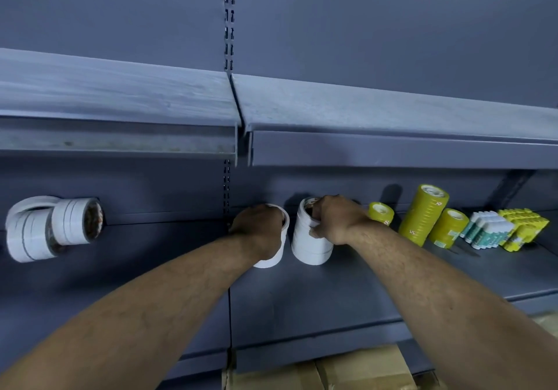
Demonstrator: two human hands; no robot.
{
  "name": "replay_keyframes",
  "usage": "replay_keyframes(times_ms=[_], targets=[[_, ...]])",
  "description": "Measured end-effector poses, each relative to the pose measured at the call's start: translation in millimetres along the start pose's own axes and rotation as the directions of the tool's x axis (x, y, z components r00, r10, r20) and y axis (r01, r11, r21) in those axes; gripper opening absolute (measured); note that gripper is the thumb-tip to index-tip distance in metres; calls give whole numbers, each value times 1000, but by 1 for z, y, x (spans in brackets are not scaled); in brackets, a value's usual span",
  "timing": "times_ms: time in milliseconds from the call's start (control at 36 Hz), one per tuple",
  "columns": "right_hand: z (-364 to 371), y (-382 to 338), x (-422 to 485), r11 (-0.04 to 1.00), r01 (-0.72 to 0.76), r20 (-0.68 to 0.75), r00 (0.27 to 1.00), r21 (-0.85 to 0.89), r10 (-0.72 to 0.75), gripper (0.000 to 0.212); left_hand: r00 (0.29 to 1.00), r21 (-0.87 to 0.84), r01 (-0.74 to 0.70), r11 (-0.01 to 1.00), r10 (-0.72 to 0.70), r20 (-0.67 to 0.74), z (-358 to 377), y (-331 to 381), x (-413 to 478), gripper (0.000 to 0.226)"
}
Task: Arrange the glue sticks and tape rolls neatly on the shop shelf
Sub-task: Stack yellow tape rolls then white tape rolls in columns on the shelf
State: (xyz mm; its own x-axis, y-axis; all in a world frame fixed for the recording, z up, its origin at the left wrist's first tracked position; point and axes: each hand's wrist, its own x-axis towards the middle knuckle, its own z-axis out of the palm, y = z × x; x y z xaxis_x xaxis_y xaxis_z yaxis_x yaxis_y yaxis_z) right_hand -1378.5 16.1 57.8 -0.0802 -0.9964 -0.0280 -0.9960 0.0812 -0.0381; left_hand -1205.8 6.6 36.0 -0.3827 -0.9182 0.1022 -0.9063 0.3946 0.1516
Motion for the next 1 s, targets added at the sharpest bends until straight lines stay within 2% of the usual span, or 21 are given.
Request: replay_keyframes(times_ms=[28, 111, 194, 333, 500, 639, 861, 1000], targets=[[2, -1, 0, 1000, -3, -6, 1000, -9, 3, 25, 1000, -5, -8, 1000, 8, -1, -2, 0, -1, 3], [4, -4, 1, 999, -14, -19, 1000, -30, 14, 25, 1000, -20, -20, 1000, 20, -21, -1, -3, -2, 29], [6, -6, 2, 998, -32, -33, 999, -45, 31, 24, 997, -19, -60, 998, 59, -46, -4, -3, -5, 36], [6, -10, 3, 994, -69, -43, 997, -81, 65, 16, 992, -36, -101, 994, 98, -81, -5, -5, -5, 38], [5, -11, 5, 995, -80, -23, 997, -64, 79, 20, 991, -35, -100, 994, 96, -93, -3, -8, -3, 39], [4, -9, 10, 997, -70, 15, 997, -21, 70, 34, 993, -35, -101, 994, 98, -63, -5, -9, -2, 34], [3, -12, 10, 997, -71, 4, 997, -3, 71, 27, 993, -21, -97, 995, 95, -69, -3, -10, -1, 33], [5, -13, 6, 998, -48, 5, 999, -28, 48, 31, 994, -19, -89, 996, 88, -65, -3, -10, -1, 35]])
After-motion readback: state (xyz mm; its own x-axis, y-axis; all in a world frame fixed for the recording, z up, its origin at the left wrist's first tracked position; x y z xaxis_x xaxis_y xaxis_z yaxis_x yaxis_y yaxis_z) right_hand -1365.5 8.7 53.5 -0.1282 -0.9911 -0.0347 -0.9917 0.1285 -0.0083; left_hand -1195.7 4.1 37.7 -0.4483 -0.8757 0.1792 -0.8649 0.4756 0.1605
